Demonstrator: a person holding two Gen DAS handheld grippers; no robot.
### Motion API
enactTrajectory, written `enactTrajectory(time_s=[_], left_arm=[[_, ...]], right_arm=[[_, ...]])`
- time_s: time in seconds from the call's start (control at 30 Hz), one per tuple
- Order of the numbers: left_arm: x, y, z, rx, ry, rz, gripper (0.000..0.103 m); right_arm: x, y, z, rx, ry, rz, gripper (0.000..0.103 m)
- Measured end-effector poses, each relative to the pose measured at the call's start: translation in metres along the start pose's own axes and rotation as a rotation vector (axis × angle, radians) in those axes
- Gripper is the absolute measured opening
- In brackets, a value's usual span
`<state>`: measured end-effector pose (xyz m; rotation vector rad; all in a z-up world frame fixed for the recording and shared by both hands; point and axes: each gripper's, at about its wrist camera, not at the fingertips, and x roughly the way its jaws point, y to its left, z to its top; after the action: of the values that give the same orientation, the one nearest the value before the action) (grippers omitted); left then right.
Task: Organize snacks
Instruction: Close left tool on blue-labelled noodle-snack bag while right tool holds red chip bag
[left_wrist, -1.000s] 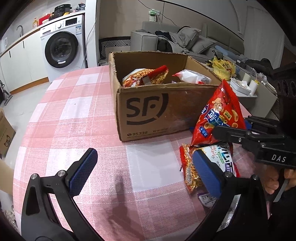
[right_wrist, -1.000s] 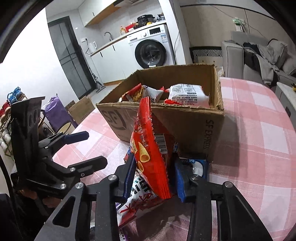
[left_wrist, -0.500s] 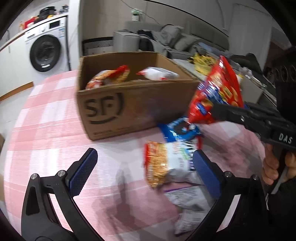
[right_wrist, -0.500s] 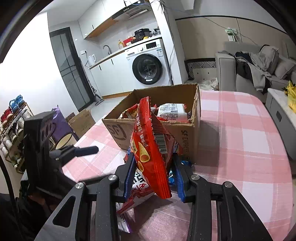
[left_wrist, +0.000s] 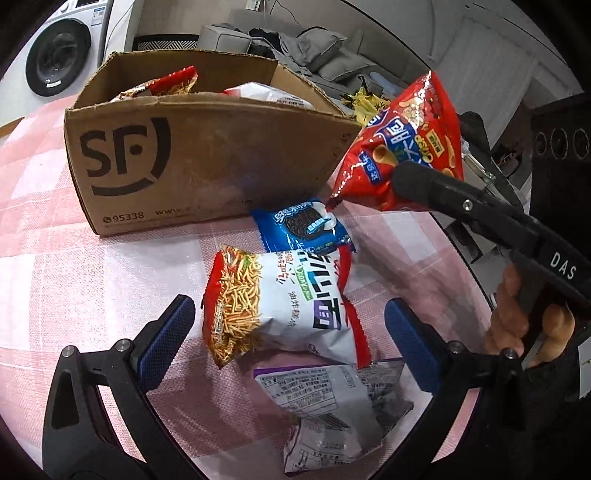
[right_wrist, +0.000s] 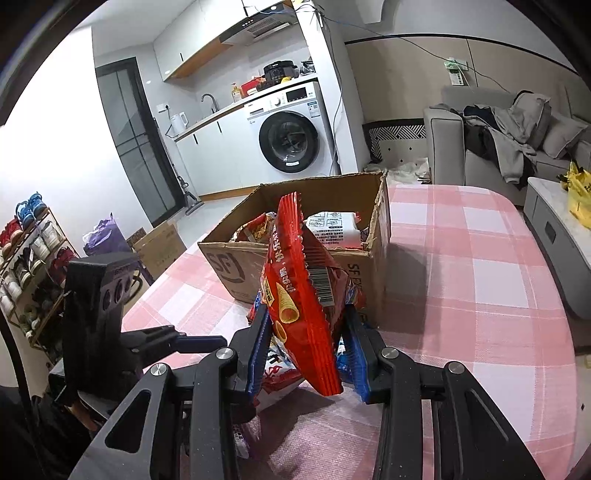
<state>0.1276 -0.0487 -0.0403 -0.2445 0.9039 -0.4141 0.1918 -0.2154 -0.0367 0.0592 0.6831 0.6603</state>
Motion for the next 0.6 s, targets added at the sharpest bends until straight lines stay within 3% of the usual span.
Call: enactTrajectory(time_s=[0.17, 0.37, 0.6], left_arm=[[-0.001, 0.004, -0.001, 0.001, 0.005, 0.018, 0.078], [-0.011, 0.003, -0.002, 0.043, -0.004, -0.015, 0.062], [-0.021, 0.005, 0.0, 0.036, -0.018, -0.032, 0.058]], right_arm=[[0.001, 0.001, 0.0, 0.001, 0.003, 0.002, 0.038], [0.001, 0.001, -0.001, -0.001, 0.005, 0.004, 0.038], [0.0, 0.001, 0.001, 0.002, -0.005, 0.003, 0.038]])
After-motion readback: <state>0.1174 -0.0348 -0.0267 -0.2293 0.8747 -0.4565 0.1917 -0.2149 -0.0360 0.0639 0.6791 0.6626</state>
